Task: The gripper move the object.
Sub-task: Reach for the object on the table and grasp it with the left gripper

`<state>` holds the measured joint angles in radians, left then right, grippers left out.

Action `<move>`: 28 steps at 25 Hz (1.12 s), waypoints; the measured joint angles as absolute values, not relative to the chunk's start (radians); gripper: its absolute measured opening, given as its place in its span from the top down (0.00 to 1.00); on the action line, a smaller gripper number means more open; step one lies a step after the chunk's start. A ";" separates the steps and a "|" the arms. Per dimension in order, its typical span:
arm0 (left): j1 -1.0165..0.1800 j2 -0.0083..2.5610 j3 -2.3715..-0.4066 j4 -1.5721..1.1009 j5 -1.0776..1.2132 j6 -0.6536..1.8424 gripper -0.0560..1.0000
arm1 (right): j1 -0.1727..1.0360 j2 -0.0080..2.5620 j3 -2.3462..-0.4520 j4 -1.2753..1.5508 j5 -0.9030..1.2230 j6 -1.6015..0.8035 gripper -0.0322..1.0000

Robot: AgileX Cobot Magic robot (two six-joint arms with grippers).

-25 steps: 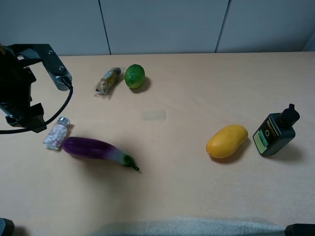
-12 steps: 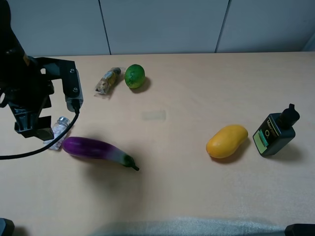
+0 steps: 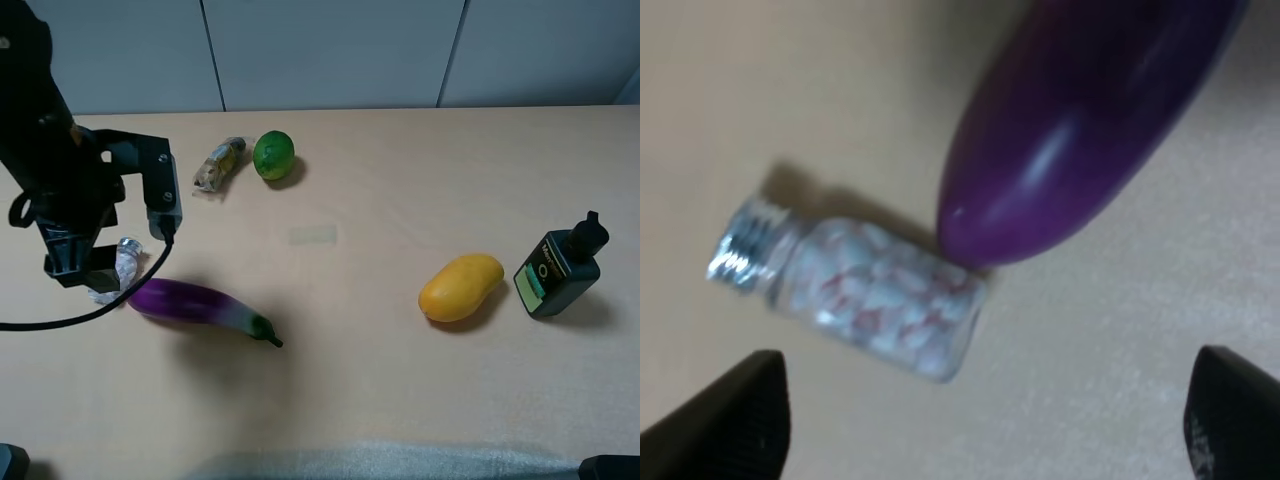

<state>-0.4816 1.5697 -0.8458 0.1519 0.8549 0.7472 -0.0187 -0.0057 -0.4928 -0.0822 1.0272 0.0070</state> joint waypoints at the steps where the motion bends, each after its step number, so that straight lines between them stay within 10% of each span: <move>1: -0.493 1.580 -0.846 0.153 0.852 0.749 0.14 | -0.019 -0.006 -0.493 -0.082 1.027 0.007 0.30; 28: -0.637 1.858 -0.953 0.176 0.771 0.861 0.14 | -0.019 -0.006 -0.493 -0.082 1.027 0.007 0.30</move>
